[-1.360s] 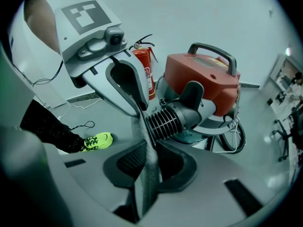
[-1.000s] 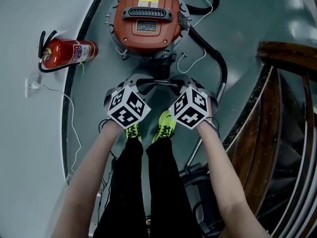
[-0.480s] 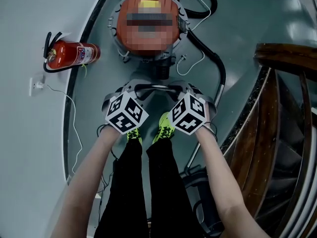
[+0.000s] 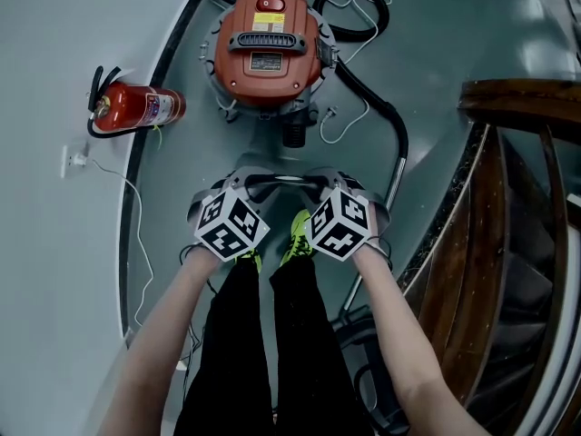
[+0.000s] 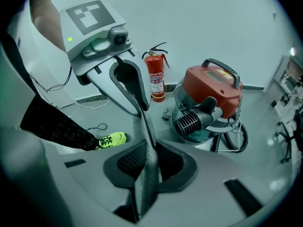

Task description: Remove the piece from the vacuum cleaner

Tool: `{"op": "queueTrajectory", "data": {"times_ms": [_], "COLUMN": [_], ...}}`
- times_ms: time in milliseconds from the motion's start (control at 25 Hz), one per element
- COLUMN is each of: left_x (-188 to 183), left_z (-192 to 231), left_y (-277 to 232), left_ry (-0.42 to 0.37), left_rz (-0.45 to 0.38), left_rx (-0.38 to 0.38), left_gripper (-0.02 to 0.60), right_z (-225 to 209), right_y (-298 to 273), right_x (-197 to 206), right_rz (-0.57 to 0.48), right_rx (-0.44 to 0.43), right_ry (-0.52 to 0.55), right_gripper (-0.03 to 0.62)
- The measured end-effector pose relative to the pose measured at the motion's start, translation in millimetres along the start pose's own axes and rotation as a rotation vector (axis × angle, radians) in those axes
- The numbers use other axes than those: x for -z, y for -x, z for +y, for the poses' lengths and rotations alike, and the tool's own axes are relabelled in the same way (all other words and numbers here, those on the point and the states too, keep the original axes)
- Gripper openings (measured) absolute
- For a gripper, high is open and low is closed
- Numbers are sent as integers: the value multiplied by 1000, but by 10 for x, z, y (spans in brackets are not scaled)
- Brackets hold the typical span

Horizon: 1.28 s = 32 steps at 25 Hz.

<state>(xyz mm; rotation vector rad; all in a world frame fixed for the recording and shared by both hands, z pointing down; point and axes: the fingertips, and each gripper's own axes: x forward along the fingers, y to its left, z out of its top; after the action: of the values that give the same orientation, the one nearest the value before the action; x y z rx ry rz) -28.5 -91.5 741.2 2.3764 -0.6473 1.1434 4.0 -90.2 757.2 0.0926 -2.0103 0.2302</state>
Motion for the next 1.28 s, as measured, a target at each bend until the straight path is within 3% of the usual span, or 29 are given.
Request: {"op": "queueTrajectory", "data": {"times_ms": [760,1040,1280], "left_x": [342,437,383], "left_z": [-596,-575,-463], "left_y": [123,-4,-52], "left_ry": [17,22,10], "left_rz": [36,9,-29], "left_rx": [59,34,-5], "left_gripper": [63,62,62], "right_z": [681,655,506], "right_y": [10,-130,-147], "right_x": [199,259,240], "right_rz": [17,33,36], "right_rx": [-48,-27,42], "right_ry": [-24,18,43], "right_gripper": [64,64,64]}}
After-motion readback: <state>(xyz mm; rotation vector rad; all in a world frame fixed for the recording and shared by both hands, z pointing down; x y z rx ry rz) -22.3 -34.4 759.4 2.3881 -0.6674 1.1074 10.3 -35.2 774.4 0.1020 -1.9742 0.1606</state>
